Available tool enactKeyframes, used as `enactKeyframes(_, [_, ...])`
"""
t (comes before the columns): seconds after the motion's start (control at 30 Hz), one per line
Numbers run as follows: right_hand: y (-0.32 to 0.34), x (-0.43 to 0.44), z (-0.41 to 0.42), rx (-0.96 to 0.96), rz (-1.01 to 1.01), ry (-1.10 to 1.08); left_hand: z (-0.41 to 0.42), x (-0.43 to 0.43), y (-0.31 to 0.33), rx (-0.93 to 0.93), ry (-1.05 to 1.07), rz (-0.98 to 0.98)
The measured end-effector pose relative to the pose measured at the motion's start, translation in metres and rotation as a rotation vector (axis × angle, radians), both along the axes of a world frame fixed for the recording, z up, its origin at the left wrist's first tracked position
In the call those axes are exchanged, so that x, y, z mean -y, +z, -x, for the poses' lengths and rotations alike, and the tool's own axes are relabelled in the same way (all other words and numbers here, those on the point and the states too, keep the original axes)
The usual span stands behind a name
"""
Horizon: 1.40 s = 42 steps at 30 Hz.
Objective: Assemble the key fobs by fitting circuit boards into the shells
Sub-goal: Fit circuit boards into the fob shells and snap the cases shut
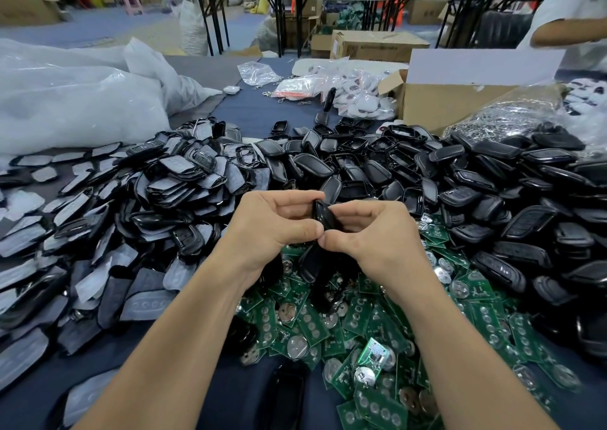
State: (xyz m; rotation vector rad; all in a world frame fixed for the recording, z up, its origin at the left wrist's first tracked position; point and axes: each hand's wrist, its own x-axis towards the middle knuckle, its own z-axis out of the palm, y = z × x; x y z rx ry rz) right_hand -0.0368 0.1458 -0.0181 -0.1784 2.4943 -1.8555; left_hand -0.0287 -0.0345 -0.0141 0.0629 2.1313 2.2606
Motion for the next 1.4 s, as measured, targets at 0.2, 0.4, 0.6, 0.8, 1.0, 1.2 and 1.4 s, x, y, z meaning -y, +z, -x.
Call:
enactKeyframes(0.2, [0.000,-0.002,0.001,-0.037,0.000,0.015,-0.002,-0.004,0.003,-0.047,0.071,0.027])
enactKeyframes(0.4, [0.003,-0.002,0.001,-0.022,-0.025,-0.016,-0.005,-0.008,0.005,-0.069,0.114,0.074])
enactKeyframes(0.6, [0.005,-0.002,-0.003,-0.081,-0.142,-0.033,-0.006,-0.007,0.004,-0.057,0.115,0.048])
enactKeyframes(0.8, [0.003,0.009,-0.012,-0.237,-0.296,-0.118,-0.004,-0.016,0.000,-0.006,0.170,0.046])
enactKeyframes(1.0, [-0.002,0.012,-0.011,-0.300,-0.365,-0.224,-0.003,-0.020,-0.003,-0.015,0.258,0.101])
enactKeyframes(1.2, [-0.003,0.014,-0.011,-0.343,-0.309,-0.259,-0.002,-0.021,-0.001,-0.059,0.247,0.013])
enactKeyframes(1.4, [0.000,0.007,-0.004,-0.228,-0.002,-0.122,-0.002,-0.011,0.001,-0.119,0.035,0.002])
